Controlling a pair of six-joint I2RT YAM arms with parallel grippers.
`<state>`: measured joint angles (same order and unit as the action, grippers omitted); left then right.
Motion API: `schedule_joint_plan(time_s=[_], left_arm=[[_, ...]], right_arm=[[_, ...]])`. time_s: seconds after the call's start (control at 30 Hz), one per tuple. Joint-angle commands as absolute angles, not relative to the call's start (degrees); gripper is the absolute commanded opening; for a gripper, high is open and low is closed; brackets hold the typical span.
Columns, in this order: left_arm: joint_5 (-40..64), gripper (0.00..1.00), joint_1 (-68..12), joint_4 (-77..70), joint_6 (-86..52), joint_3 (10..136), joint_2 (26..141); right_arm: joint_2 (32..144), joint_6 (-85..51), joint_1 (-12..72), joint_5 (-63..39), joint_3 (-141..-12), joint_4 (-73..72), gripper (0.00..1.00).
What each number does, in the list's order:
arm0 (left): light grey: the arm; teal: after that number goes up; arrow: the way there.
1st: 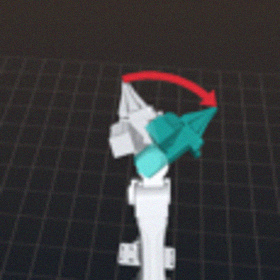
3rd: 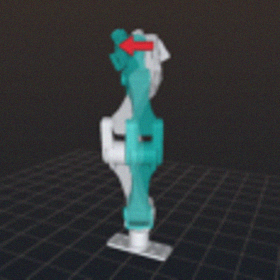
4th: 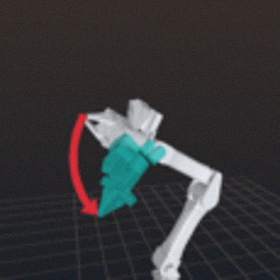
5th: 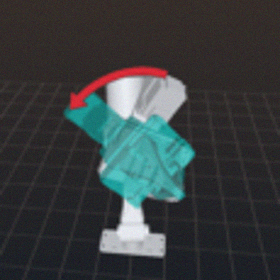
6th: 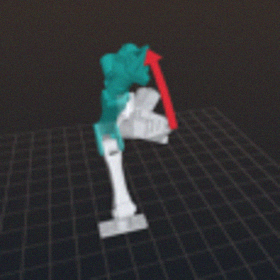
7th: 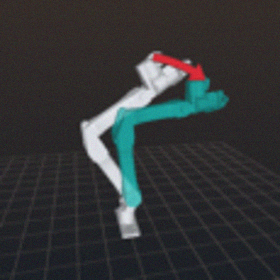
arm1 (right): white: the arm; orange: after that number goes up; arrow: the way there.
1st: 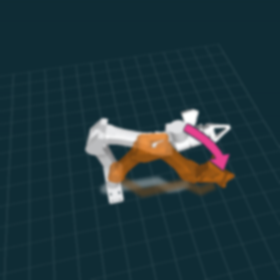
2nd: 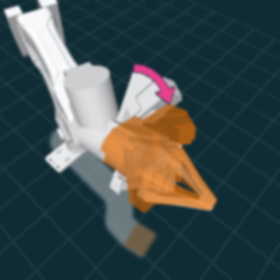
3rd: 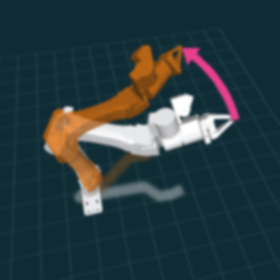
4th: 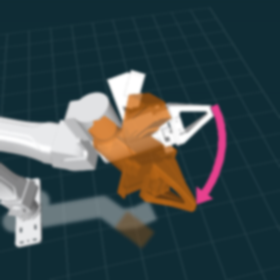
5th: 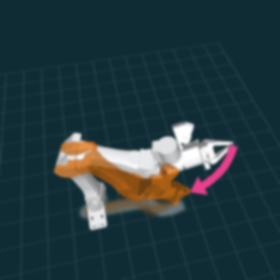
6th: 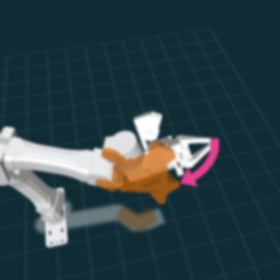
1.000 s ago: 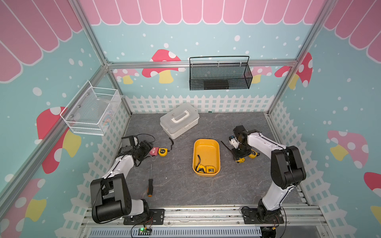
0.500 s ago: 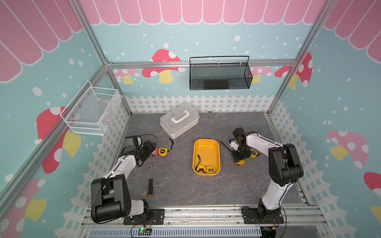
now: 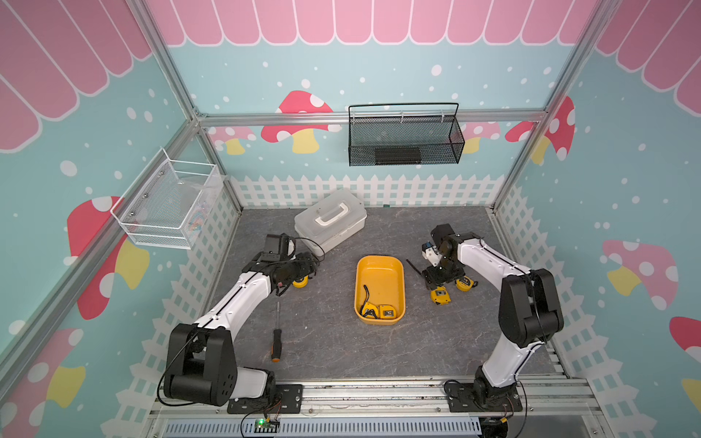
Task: Take the tape measure out of the storage box
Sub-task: Place the tape measure at the center of the board, then pick up the tape measure from the storage box.
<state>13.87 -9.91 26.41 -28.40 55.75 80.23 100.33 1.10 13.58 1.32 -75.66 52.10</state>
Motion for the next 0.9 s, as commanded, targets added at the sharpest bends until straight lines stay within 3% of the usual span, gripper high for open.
schedule_joint_plan(time_s=[0.0,0.3,0.87], left_arm=[[10.4,0.76,-15.9,33.1,-23.2,59.8,81.9],[5.0,0.76,-35.2,48.6,-14.2,77.1,94.4],[6.7,0.77,-47.6,53.0,-25.8,85.9,108.4]], right_arm=[[96.8,1.8,13.6,-1.5,-78.9,53.6,0.84],[97.0,1.7,13.5,-4.0,-79.6,51.0,0.84],[98.9,2.2,13.6,-5.5,-76.7,48.3,0.85]])
